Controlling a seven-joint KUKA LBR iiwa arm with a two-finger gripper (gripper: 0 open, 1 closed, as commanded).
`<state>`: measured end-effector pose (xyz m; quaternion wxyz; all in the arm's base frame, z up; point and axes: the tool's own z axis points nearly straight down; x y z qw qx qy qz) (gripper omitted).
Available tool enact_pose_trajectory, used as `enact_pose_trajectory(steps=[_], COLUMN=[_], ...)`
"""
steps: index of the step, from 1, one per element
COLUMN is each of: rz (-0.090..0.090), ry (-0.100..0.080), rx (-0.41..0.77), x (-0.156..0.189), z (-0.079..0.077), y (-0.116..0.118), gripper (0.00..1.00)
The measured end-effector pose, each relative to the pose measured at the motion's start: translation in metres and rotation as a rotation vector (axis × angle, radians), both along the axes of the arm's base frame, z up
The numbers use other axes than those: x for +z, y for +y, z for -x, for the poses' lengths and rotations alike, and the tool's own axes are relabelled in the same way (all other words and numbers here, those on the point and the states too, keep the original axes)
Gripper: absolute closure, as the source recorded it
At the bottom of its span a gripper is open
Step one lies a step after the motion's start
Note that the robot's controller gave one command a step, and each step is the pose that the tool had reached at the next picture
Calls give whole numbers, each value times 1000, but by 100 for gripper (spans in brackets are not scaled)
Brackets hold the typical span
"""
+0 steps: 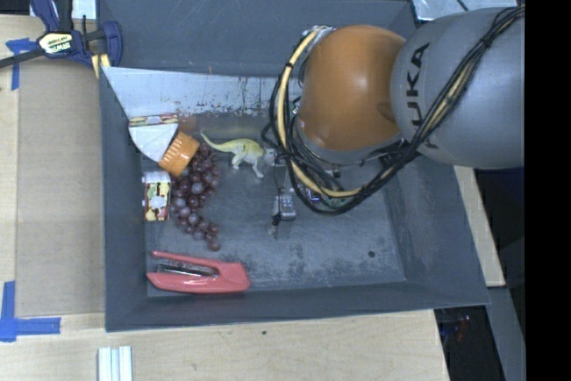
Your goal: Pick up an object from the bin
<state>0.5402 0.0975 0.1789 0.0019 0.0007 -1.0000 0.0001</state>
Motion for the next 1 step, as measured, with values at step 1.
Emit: enact_pose_trajectory(steps=[1], rz=[-1], ry=[-7], rx=[-2], x=[3], z=[-2], y=[0], gripper=[0])
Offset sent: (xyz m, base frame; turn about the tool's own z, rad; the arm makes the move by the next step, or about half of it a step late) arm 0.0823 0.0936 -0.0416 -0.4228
